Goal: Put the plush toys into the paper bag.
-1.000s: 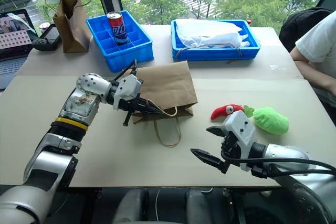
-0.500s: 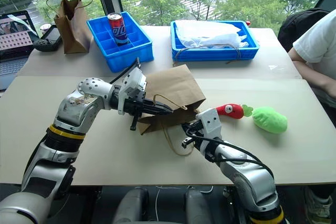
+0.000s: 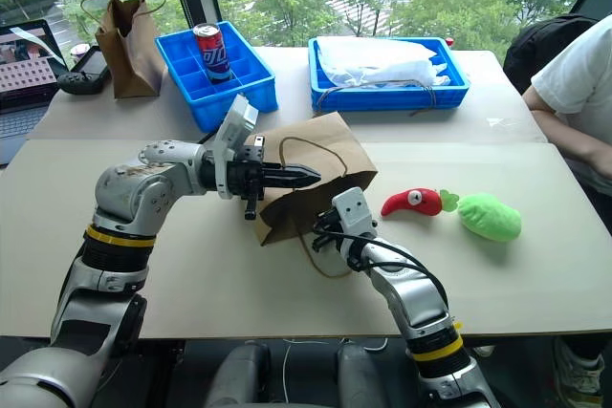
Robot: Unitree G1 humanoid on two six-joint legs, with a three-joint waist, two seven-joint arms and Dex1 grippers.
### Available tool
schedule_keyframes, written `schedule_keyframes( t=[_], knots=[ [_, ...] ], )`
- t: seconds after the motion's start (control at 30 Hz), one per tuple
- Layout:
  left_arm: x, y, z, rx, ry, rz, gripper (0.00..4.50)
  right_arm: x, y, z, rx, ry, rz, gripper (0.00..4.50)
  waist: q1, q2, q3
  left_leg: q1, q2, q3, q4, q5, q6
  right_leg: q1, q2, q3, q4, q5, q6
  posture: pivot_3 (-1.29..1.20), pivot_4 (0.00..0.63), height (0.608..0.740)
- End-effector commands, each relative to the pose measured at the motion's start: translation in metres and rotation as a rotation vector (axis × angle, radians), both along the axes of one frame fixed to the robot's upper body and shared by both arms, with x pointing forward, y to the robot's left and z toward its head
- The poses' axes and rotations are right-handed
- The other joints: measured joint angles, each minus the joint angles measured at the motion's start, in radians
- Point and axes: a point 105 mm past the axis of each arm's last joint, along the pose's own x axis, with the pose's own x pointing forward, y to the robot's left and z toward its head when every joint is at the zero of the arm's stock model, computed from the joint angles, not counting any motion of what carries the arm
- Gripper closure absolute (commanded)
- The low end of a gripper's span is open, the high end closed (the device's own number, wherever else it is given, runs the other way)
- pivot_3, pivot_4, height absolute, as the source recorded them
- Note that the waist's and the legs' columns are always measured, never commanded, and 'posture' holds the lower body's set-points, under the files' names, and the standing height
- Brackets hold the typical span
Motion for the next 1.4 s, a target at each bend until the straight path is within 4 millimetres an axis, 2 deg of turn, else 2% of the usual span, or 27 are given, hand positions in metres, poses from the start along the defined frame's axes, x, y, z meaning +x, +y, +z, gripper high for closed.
schedule_keyframes(
  t=[0.03,0.2,0.37,0.5,0.6,0.7,0.73,0.83,0.9,0.97,1.07,1.13,1.23,1.4],
  knots=[
    [0.010,0.013,0.026,-0.074,0.039,0.086,4.50,-0.006,-0.007,-0.030,-0.084,0.089,0.009,4.46,0.000,0.000,0.000,0.000,0.000,0.000,0.000,0.000,0.000,0.000,0.000,0.000,0.000,0.000,0.000,0.00,0.150,0.698],
    [0.047,0.040,0.046,-0.188,0.129,0.285,4.50,-0.012,-0.008,-0.035,-0.097,0.113,0.025,4.46,0.003,0.000,0.000,0.001,0.000,0.000,0.000,0.000,0.000,0.001,0.000,0.000,0.000,0.000,0.000,0.00,0.150,0.698],
    [0.057,0.039,0.050,-0.273,0.200,0.338,4.50,-0.014,-0.008,-0.034,-0.097,0.113,0.029,4.46,0.007,0.000,0.000,0.001,0.000,0.000,0.000,0.000,0.000,0.002,0.000,0.000,-0.001,0.000,0.000,0.00,0.150,0.698],
    [0.052,0.031,0.044,-0.270,0.227,0.323,4.50,-0.014,-0.009,-0.031,-0.095,0.107,0.028,4.46,0.006,0.000,0.000,0.001,0.000,0.000,0.000,0.000,0.000,0.001,-0.001,0.000,-0.001,0.000,0.000,0.00,0.150,0.698],
    [0.055,0.030,0.044,-0.304,0.276,0.333,4.50,-0.013,-0.007,-0.007,-0.057,0.021,0.059,4.46,0.007,0.000,0.000,0.001,0.000,0.000,0.000,0.000,0.000,0.002,-0.001,0.000,-0.001,0.000,0.000,0.00,0.150,0.698],
    [0.051,0.027,0.045,-0.307,0.266,0.317,4.50,-0.015,-0.009,0.034,0.011,-0.087,0.086,4.46,0.006,0.000,0.000,0.000,-0.001,0.000,0.000,0.000,0.000,0.000,-0.001,0.000,-0.001,0.000,0.000,0.00,0.150,0.698],
    [0.049,0.025,0.044,-0.300,0.259,0.311,4.50,-0.017,-0.011,0.044,0.024,-0.104,0.095,4.03,0.007,0.000,0.000,-0.001,-0.001,0.000,0.000,0.000,0.000,0.000,-0.001,0.000,-0.001,0.000,0.000,0.00,0.150,0.698],
    [0.040,0.019,0.040,-0.281,0.269,0.267,4.50,-0.023,-0.026,0.080,0.071,-0.172,0.092,3.13,0.008,0.000,0.000,-0.002,-0.001,0.000,0.000,0.000,-0.001,-0.001,-0.001,0.000,-0.001,0.000,0.000,0.00,0.150,0.698],
    [0.036,0.017,0.038,-0.265,0.278,0.249,4.50,-0.032,-0.048,0.109,0.070,-0.205,0.095,2.48,0.010,0.000,0.000,-0.002,-0.001,0.000,-0.001,0.000,-0.001,-0.001,-0.001,0.000,-0.001,0.000,0.000,0.00,0.150,0.698],
    [0.034,0.016,0.036,-0.261,0.287,0.244,4.50,-0.039,-0.062,0.123,0.040,-0.213,0.101,1.76,0.013,0.000,0.001,-0.003,-0.002,0.000,-0.001,0.000,-0.001,-0.001,-0.002,0.000,-0.001,0.000,0.000,0.00,0.150,0.698],
    [0.030,0.017,0.033,-0.246,0.296,0.231,4.50,-0.040,-0.117,0.124,-0.208,-0.167,0.027,0.75,0.015,0.000,0.001,-0.003,-0.003,0.000,-0.001,0.000,-0.001,0.000,-0.002,0.000,-0.003,0.000,0.000,0.00,0.150,0.698],
    [0.030,0.018,0.032,-0.245,0.302,0.227,4.50,-0.032,-0.149,0.117,-0.345,-0.134,-0.034,0.07,0.013,0.000,0.001,-0.003,-0.003,0.000,-0.002,0.000,-0.001,0.000,-0.002,0.000,-0.004,0.000,0.000,0.00,0.150,0.698],
    [0.031,0.019,0.031,-0.243,0.305,0.222,4.50,-0.016,-0.178,0.099,-0.455,-0.077,-0.074,0.03,0.005,-0.001,0.001,-0.003,-0.003,0.000,-0.002,0.000,0.000,0.000,-0.002,0.001,-0.004,0.000,0.000,0.00,0.150,0.698],
    [0.027,0.021,0.029,-0.224,0.295,0.207,4.50,0.009,-0.188,0.070,-0.470,-0.026,-0.071,0.03,-0.014,-0.001,0.001,-0.001,-0.003,0.001,-0.003,0.000,0.000,-0.001,-0.001,0.004,-0.003,0.000,0.000,0.00,0.150,0.698]
  ],
)
